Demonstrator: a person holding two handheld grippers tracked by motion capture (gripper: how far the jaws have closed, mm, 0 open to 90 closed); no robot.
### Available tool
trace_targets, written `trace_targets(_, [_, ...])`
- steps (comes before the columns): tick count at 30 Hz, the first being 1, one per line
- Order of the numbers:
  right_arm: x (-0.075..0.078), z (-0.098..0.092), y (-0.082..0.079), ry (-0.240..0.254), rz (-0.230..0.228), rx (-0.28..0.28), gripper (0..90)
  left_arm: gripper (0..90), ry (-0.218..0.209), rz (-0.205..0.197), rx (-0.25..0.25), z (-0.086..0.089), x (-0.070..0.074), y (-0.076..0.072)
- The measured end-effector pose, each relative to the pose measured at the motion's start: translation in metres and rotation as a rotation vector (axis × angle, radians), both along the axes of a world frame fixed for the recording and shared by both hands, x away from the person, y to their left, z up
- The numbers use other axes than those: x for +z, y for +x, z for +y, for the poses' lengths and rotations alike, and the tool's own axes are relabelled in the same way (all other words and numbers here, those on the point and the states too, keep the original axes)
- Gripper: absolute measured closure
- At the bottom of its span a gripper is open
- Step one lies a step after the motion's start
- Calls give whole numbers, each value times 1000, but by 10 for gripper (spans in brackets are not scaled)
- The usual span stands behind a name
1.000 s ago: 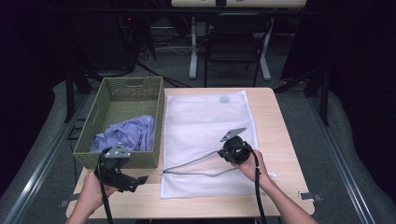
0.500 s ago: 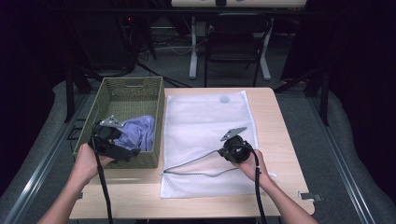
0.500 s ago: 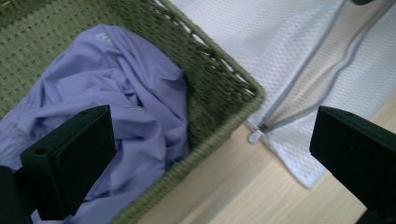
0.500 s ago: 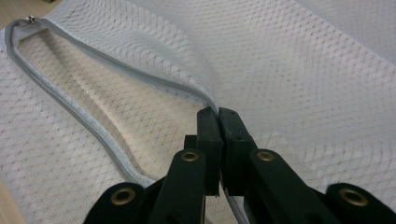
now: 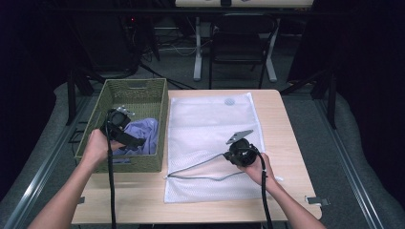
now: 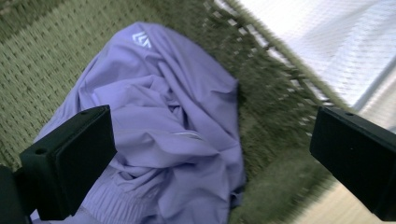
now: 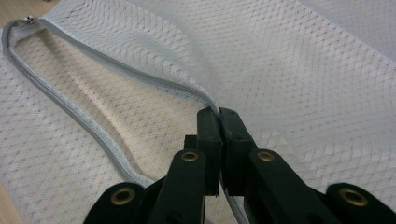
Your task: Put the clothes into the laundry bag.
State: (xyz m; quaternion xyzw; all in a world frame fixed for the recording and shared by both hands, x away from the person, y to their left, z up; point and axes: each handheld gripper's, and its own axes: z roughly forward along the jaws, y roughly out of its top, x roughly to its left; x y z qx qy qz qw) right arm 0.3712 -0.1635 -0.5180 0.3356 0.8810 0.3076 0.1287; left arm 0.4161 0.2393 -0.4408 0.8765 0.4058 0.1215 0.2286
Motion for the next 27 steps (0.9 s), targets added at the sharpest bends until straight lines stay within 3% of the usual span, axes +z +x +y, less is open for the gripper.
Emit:
trace_targets(14, [-2, -1, 0, 0, 6, -4, 882, 0, 91, 85, 31, -6, -31, 35])
trace_targets(27, [-2, -3, 0, 1, 14, -11, 882, 0, 163, 196, 34, -3, -48, 53])
